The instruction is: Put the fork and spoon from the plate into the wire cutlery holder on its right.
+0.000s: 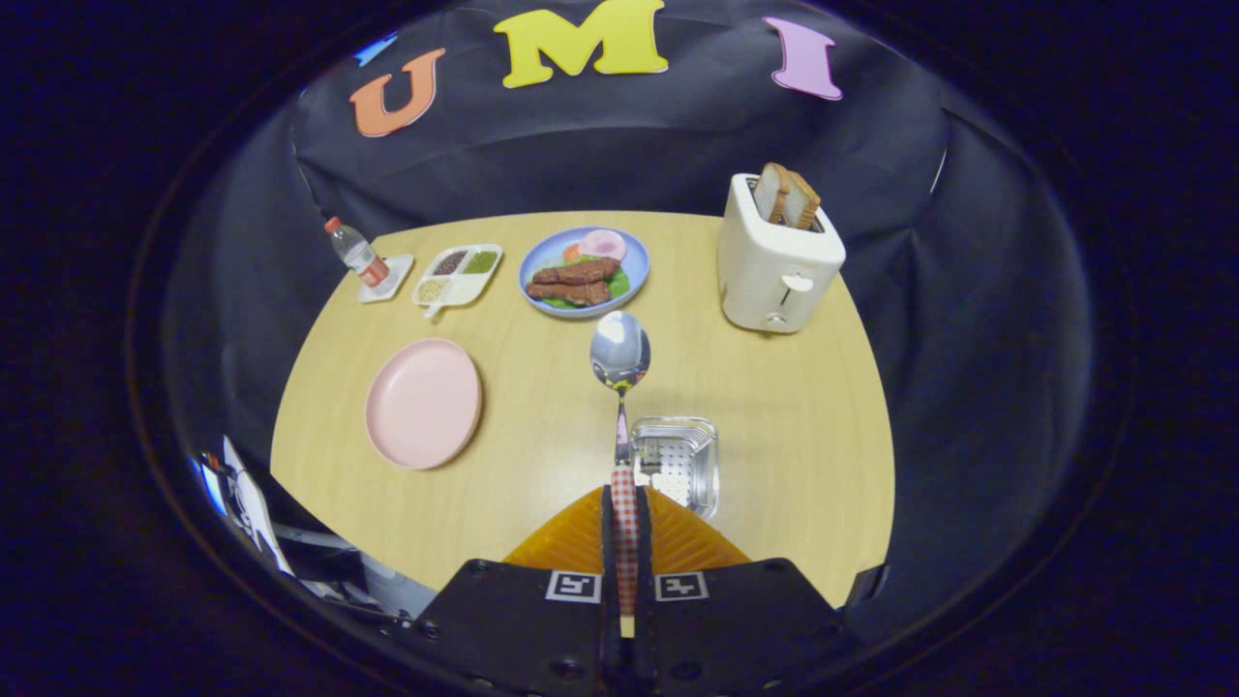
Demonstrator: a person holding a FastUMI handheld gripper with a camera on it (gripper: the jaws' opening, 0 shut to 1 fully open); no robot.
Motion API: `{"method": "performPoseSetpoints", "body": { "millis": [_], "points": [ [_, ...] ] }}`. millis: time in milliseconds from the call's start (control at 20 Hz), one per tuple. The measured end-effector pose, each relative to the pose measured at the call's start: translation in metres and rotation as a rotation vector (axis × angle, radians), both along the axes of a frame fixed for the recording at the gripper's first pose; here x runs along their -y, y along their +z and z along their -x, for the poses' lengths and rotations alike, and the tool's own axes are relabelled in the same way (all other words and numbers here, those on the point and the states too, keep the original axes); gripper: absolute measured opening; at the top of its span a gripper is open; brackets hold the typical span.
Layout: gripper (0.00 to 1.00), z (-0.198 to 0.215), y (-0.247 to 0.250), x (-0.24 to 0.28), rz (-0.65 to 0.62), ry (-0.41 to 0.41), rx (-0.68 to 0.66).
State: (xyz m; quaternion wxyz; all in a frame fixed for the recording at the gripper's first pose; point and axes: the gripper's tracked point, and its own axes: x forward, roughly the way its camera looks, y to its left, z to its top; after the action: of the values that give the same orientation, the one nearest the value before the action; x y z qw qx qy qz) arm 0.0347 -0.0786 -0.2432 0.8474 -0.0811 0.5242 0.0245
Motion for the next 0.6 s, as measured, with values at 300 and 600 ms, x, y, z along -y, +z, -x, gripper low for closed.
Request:
{"method": "performPoseSetpoints", "body": {
  "millis": [300, 600],
  "points": [
    [0.05, 0.005, 0.008, 0.03, 0.023, 0.024, -0.084],
    [0.05, 0.023, -0.011, 0.021, -0.052, -0.036, -0.321]
  ]
}}
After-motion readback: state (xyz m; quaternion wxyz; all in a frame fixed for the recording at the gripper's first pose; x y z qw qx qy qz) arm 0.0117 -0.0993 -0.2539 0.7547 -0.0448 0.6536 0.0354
